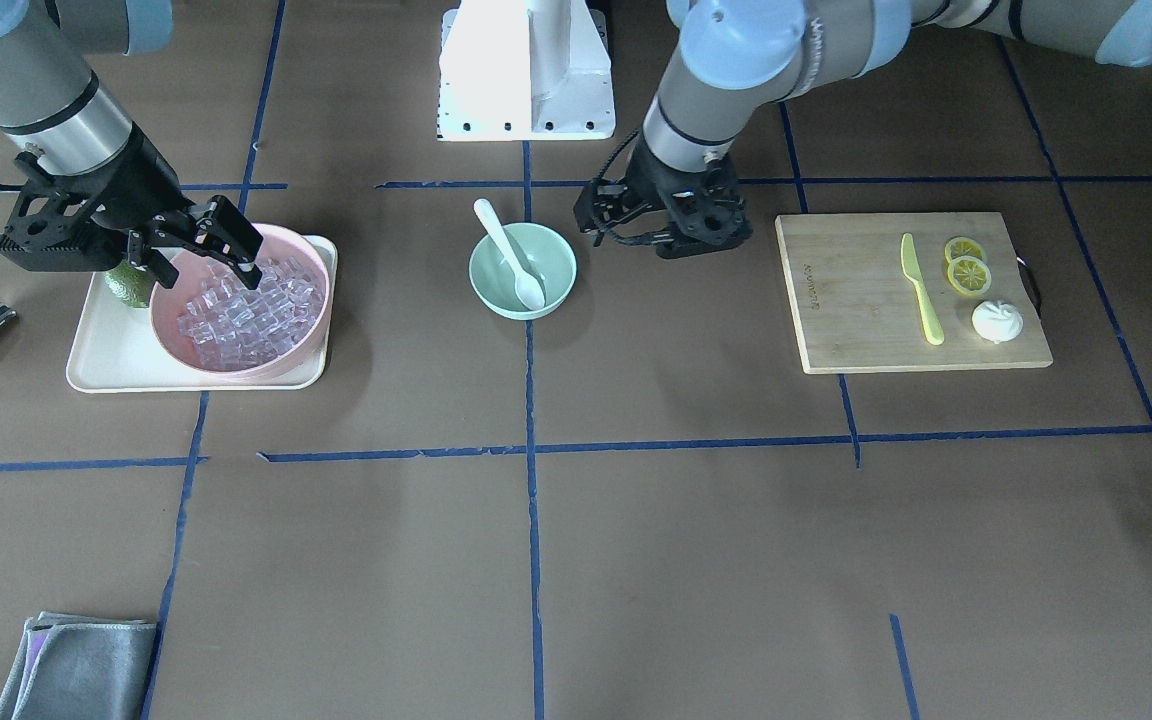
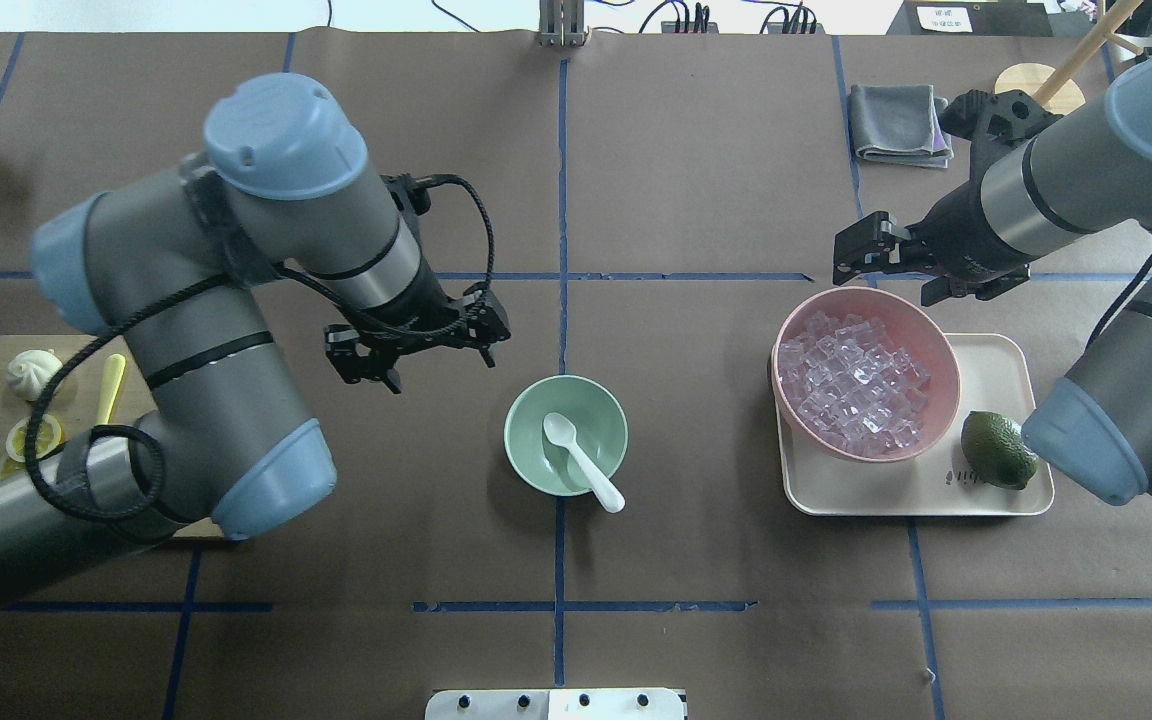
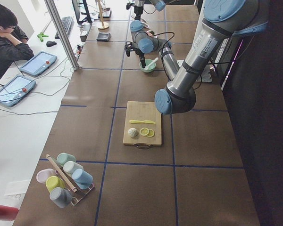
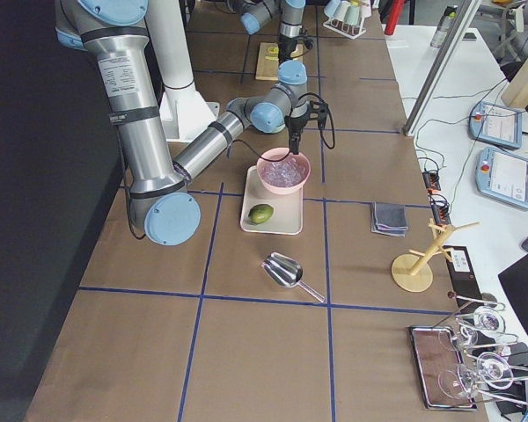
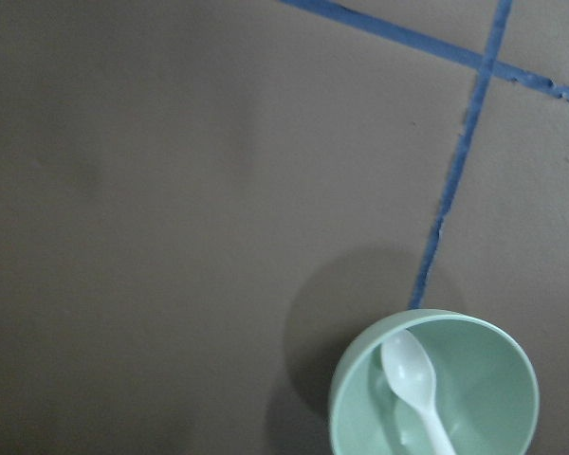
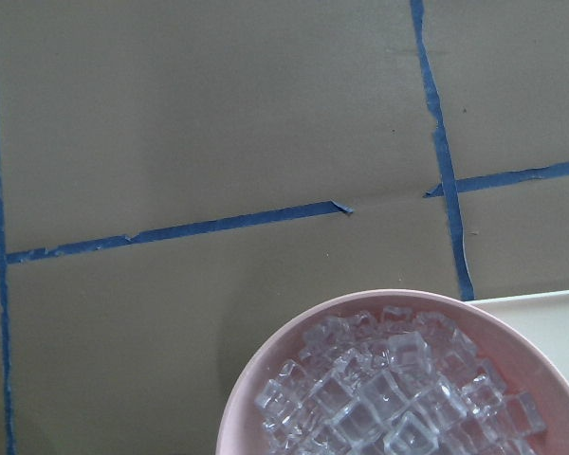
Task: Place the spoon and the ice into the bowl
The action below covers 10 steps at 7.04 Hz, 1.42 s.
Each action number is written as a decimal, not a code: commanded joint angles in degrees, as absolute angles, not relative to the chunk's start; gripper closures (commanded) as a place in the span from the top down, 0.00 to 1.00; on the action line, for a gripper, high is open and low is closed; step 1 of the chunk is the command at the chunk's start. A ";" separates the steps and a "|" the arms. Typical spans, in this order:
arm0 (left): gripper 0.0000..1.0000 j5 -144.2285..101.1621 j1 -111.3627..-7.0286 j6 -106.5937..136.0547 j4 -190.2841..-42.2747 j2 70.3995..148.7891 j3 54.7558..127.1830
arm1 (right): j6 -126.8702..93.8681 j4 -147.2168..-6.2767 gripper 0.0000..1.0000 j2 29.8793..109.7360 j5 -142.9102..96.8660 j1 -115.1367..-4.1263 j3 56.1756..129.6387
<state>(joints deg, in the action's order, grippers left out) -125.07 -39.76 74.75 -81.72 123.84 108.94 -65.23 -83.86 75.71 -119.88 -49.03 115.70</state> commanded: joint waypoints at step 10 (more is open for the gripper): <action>1.00 -125.42 -55.46 48.87 -67.68 109.78 123.57 | -62.05 -83.85 0.86 76.73 -118.04 -42.98 108.02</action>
